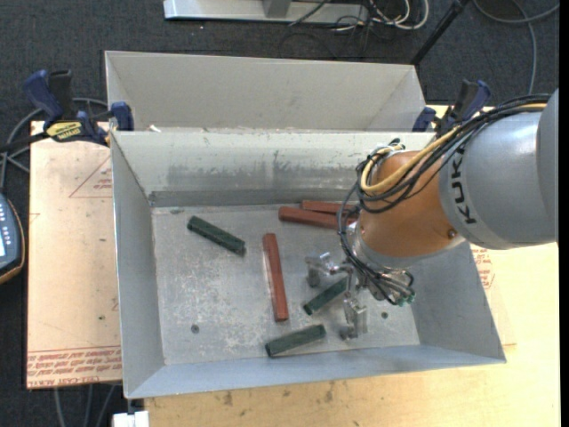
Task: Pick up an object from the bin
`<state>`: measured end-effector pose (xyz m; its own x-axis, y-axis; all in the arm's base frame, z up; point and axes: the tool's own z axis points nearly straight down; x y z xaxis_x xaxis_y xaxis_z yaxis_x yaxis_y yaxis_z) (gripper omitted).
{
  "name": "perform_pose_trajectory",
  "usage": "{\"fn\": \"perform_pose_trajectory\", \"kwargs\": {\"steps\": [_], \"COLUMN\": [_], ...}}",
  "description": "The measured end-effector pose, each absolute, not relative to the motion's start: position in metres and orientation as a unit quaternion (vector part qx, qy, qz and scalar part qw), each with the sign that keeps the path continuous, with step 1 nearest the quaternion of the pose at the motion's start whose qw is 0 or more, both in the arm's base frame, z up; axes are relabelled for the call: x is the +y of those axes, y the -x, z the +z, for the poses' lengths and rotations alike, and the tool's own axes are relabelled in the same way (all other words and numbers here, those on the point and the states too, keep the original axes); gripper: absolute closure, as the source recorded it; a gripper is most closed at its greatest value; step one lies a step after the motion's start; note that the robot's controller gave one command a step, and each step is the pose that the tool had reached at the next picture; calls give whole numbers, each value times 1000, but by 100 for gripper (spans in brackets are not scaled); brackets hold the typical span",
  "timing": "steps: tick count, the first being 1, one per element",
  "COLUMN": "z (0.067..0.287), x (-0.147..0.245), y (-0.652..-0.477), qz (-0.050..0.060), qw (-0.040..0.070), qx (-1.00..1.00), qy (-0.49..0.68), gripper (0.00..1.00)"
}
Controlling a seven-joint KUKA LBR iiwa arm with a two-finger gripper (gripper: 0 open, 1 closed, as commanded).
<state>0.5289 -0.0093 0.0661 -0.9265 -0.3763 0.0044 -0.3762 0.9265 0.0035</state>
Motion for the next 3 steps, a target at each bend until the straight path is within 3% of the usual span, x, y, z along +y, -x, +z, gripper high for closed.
{"fn": "perform_pose_trajectory", "kwargs": {"steps": [1,2,3], "z": [71,173,233], "x": [-10,-28,-17], "y": [-531,-529,-524], "qz": [0,1,1], "qw": [-1,-5,-5], "qx": [-981,-973,-974], "qy": [-192,-230,-226], "gripper": [100,100,100]}}
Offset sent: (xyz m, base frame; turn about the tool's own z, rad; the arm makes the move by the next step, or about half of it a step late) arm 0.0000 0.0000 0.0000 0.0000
